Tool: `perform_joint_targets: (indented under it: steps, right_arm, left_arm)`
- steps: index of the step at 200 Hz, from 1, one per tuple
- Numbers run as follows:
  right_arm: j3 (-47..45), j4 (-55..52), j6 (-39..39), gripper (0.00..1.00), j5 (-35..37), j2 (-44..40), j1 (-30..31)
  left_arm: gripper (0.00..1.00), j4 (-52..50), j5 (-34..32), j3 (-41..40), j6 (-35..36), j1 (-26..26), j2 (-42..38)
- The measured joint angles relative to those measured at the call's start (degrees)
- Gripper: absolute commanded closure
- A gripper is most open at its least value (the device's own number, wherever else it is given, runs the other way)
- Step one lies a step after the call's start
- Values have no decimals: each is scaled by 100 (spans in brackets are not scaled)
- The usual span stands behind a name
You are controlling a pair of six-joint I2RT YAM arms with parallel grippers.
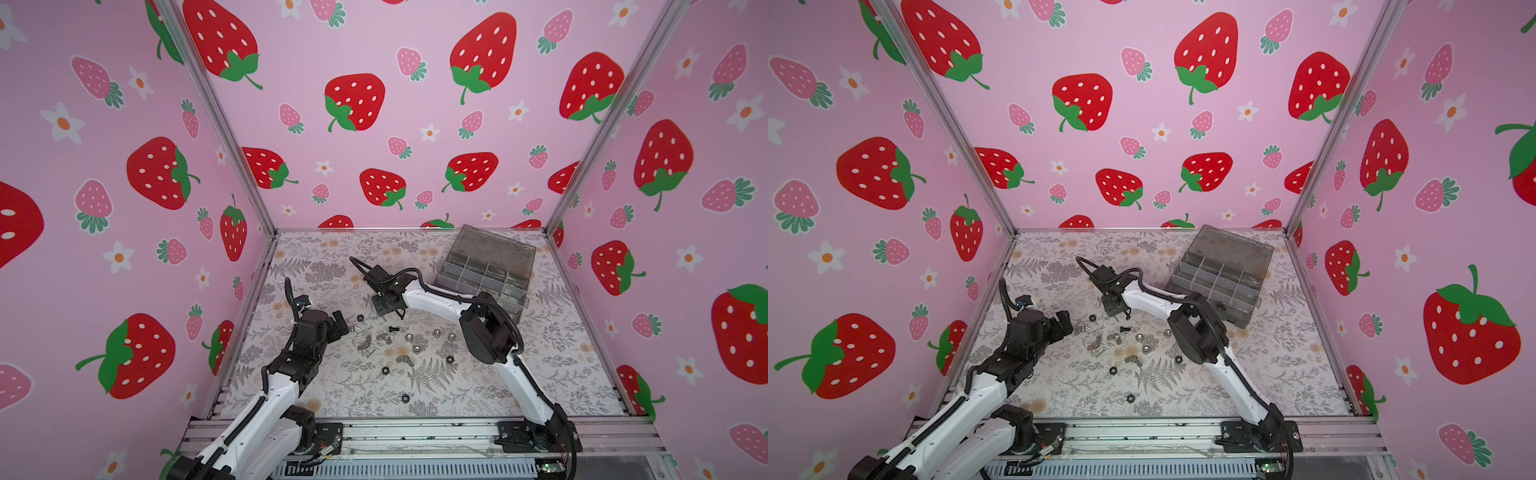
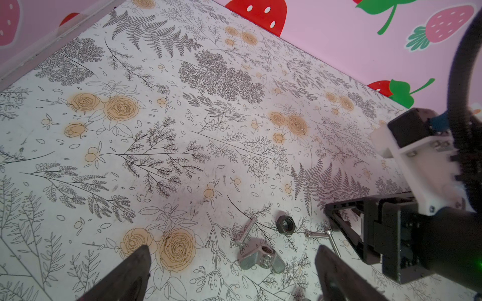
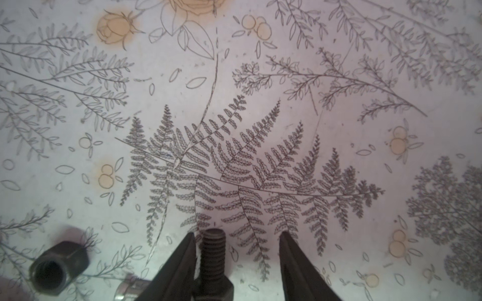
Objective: Sort the screws and nuts into containers
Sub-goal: Pick up the screw from the center of the table.
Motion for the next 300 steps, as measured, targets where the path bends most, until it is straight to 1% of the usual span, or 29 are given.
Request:
perform_joint_targets:
  steps: [12,35,54,80,118,154,173,189,271,300]
  right_arm:
    - [0,-52,-7,56,-4,0,0]
    - [-4,-98,-20,60,-35,0,0]
    - [-17,-96,-24,62,-59,0,0]
    - [-17,-94,-37,62,-92,0,0]
    - [-24,-98,-122,57,-98,0,0]
    - [-109,-55,-195,56,-98,-39,2]
    - [-122,-42,-245,57,-98,-44,4]
    - [-164,-11,-286,60,-101,-66,13]
    - [-479,57,-293,60,-203,-256,66]
    - [-638,92,-295,64,-212,-345,90]
  left_arm:
    - [1,0,-4,0,0,0,0]
    - [1,0,-11,0,0,0,0]
    - [1,2,-26,0,2,0,0]
    - [1,0,-26,0,2,0,24]
    - [1,0,-20,0,-4,0,101]
    - [1,2,-22,0,-63,0,98]
    - [1,2,-22,0,-81,0,87]
    - [1,2,-22,0,-81,0,87]
    - [1,4,-20,0,-81,0,201]
    - [1,4,-15,0,-81,0,201]
